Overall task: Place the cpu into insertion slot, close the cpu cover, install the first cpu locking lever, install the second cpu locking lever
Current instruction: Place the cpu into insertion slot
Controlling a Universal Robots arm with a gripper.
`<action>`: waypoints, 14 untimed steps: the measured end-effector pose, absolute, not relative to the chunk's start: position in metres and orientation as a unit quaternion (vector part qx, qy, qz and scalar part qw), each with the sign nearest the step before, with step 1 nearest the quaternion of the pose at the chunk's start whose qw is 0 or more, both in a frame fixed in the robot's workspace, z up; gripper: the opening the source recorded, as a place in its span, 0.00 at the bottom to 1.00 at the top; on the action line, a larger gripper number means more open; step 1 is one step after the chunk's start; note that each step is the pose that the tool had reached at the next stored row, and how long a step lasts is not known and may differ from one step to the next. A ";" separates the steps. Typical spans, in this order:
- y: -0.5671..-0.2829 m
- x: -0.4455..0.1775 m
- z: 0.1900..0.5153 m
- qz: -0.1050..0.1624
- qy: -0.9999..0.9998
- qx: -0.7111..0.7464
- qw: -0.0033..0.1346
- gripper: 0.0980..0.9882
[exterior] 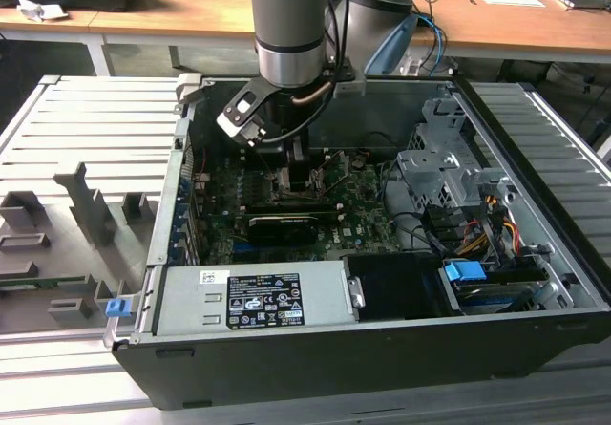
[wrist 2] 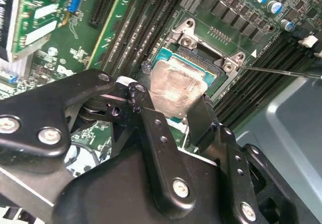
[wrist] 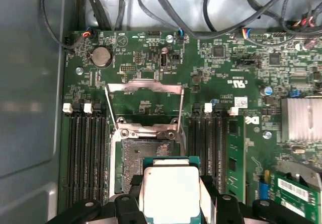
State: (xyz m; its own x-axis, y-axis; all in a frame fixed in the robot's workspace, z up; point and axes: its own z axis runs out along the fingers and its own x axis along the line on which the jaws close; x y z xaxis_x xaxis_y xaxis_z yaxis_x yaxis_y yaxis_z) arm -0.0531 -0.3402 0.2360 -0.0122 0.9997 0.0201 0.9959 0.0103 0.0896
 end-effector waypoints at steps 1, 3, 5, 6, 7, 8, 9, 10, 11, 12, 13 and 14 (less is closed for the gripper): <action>-0.338 -0.053 0.235 0.039 0.710 0.702 0.024 0.48; -0.335 -0.053 0.232 0.040 0.710 0.702 0.024 0.48; -0.334 -0.053 0.228 0.039 0.710 0.702 0.024 0.48; -0.333 -0.053 0.226 0.039 0.710 0.702 0.024 0.48; -0.332 -0.053 0.224 0.039 0.710 0.702 0.024 0.48; -0.331 -0.052 0.221 0.039 0.710 0.702 0.024 0.48; -0.330 -0.052 0.218 0.039 0.710 0.702 0.024 0.48; -0.329 -0.052 0.216 0.039 0.710 0.702 0.024 0.48; -0.328 -0.051 0.214 0.039 0.710 0.702 0.024 0.48; -0.327 -0.051 0.212 0.039 0.709 0.704 0.024 0.48; -0.327 -0.051 0.211 0.039 0.708 0.705 0.024 0.48; -0.326 -0.050 0.210 0.039 0.707 0.706 0.024 0.48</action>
State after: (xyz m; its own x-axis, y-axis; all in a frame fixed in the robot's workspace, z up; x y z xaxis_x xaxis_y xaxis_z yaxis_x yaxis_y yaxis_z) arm -0.0505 -0.3261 0.2102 -0.0019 0.9998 0.0217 0.9960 -0.0001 0.0892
